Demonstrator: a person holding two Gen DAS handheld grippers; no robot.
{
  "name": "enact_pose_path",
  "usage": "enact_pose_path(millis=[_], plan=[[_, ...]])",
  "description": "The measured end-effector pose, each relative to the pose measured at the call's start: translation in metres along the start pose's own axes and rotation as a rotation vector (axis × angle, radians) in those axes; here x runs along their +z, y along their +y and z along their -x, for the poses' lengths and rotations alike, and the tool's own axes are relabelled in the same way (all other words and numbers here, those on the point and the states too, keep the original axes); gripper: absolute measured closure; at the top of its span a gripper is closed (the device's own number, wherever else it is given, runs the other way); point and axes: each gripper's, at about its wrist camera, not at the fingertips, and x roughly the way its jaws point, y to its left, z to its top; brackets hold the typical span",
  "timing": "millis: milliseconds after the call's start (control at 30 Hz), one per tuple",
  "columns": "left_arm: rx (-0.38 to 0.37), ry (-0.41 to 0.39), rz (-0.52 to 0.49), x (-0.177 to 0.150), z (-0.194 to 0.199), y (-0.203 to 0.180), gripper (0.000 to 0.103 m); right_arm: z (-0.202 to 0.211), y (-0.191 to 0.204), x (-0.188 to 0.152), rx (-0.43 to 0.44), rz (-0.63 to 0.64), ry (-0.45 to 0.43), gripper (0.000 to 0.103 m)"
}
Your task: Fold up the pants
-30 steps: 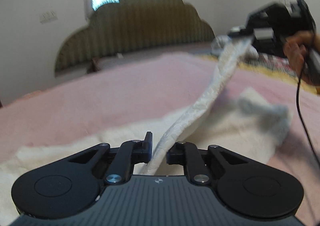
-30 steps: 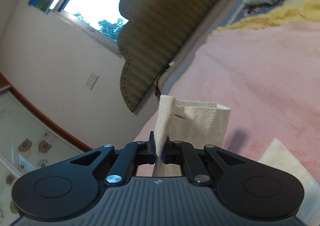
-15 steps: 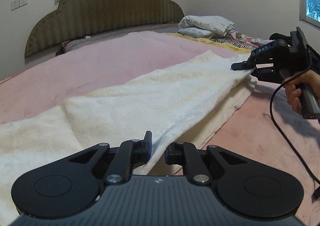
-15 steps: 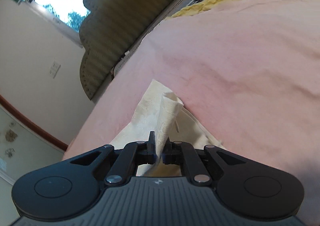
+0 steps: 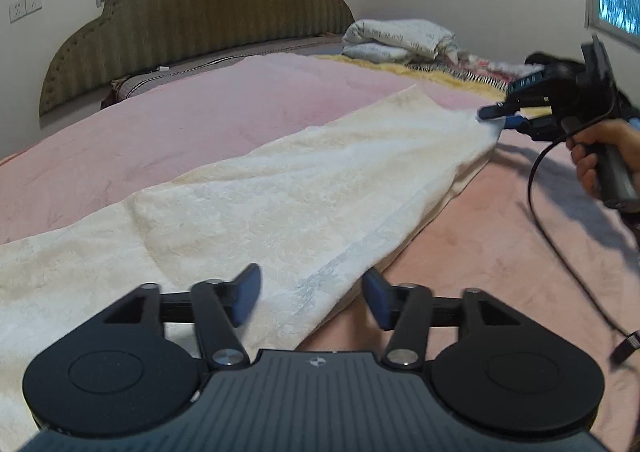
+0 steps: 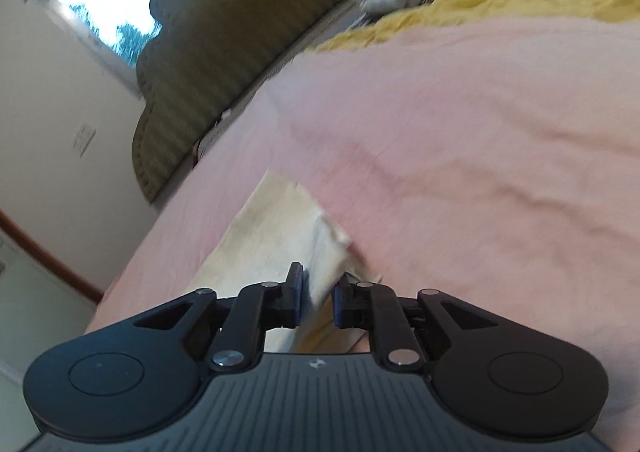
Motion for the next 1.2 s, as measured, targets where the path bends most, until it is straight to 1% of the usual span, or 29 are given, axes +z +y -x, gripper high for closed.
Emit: enact_pose_path(millis=[33,67,100,133,167,200,233,300,333,367,467,500,533,600,667,700,767,800,833,867,933,967,1033,1067,1100,1133,1200], plan=[[-0.014,-0.017,0.022,0.002,0.006,0.004,0.034,0.009,0.0,0.002,-0.07,-0.007,-0.073,0.083],[-0.026,-0.043,0.05,0.006,0.011,0.007,0.032,0.018,0.002,0.004,-0.141,0.001,-0.142,0.082],[-0.028,-0.064,0.078,0.01,0.014,0.01,0.031,0.025,0.006,0.006,-0.183,0.02,-0.203,0.082],[-0.022,-0.083,0.107,0.013,0.016,0.014,0.028,0.029,0.011,0.008,-0.178,0.046,-0.243,0.082],[-0.007,-0.101,0.14,0.016,0.016,0.019,0.024,0.027,0.018,0.011,-0.148,0.071,-0.238,0.082],[0.015,-0.111,0.172,0.019,0.015,0.023,0.022,0.021,0.026,0.014,-0.107,0.099,-0.203,0.082],[0.045,-0.11,0.205,0.021,0.013,0.03,0.019,0.007,0.039,0.018,-0.06,0.138,-0.141,0.078],[0.091,-0.072,0.263,0.023,0.005,0.043,0.019,-0.019,0.06,0.018,0.001,0.216,-0.041,0.065],[0.102,-0.043,0.287,0.022,-0.001,0.05,0.019,-0.034,0.07,0.017,0.02,0.269,0.004,0.049],[0.115,-0.008,0.309,0.021,-0.008,0.057,0.019,-0.049,0.079,0.015,0.012,0.318,0.033,0.043],[0.173,0.088,0.341,0.011,-0.026,0.069,0.019,-0.096,0.099,0.018,-0.086,0.414,0.13,0.043],[0.184,0.088,0.333,0.009,-0.029,0.07,0.019,-0.111,0.1,0.021,-0.118,0.429,0.16,0.043],[0.201,0.064,0.307,0.006,-0.029,0.068,0.018,-0.125,0.1,0.022,-0.152,0.453,0.184,0.043],[0.245,0.058,0.246,0.005,-0.031,0.06,0.014,-0.136,0.105,0.025,-0.191,0.504,0.175,0.042],[0.268,0.035,0.203,0.0,-0.031,0.052,0.008,-0.132,0.111,0.028,-0.269,0.519,0.154,0.041],[0.273,0.027,0.193,-0.002,-0.031,0.05,0.007,-0.125,0.113,0.027,-0.275,0.52,0.132,0.041],[0.271,0.025,0.194,-0.004,-0.031,0.049,0.004,-0.097,0.112,0.019,-0.203,0.513,0.089,0.04],[0.267,0.025,0.203,-0.004,-0.031,0.051,0.004,-0.083,0.114,0.012,-0.145,0.521,0.083,0.04],[0.261,0.025,0.213,-0.005,-0.031,0.053,0.002,-0.073,0.115,0.004,-0.097,0.54,0.088,0.034],[0.255,0.024,0.219,-0.005,-0.031,0.053,0.001,-0.065,0.118,-0.007,-0.061,0.568,0.1,0.025],[0.259,0.027,0.217,-0.006,-0.031,0.052,0.0,-0.057,0.124,-0.031,-0.025,0.65,0.133,0.02],[0.262,0.029,0.212,-0.006,-0.031,0.052,0.0,-0.058,0.125,-0.041,-0.034,0.697,0.158,0.02],[0.265,0.032,0.208,-0.005,-0.032,0.051,0.0,-0.069,0.123,-0.061,-0.108,0.794,0.197,0.019],[0.262,0.031,0.21,-0.005,-0.033,0.053,0.0,-0.072,0.118,-0.066,-0.113,0.817,0.18,0.012],[0.26,0.03,0.213,-0.005,-0.032,0.053,0.0,-0.072,0.114,-0.066,-0.11,0.805,0.152,0.01],[0.26,0.035,0.217,-0.004,-0.029,0.054,0.001,-0.071,0.113,-0.063,-0.126,0.773,0.138,0.01],[0.244,0.043,0.241,0.0,-0.024,0.057,0.003,-0.065,0.119,-0.062,-0.191,0.74,0.087,0.01]])
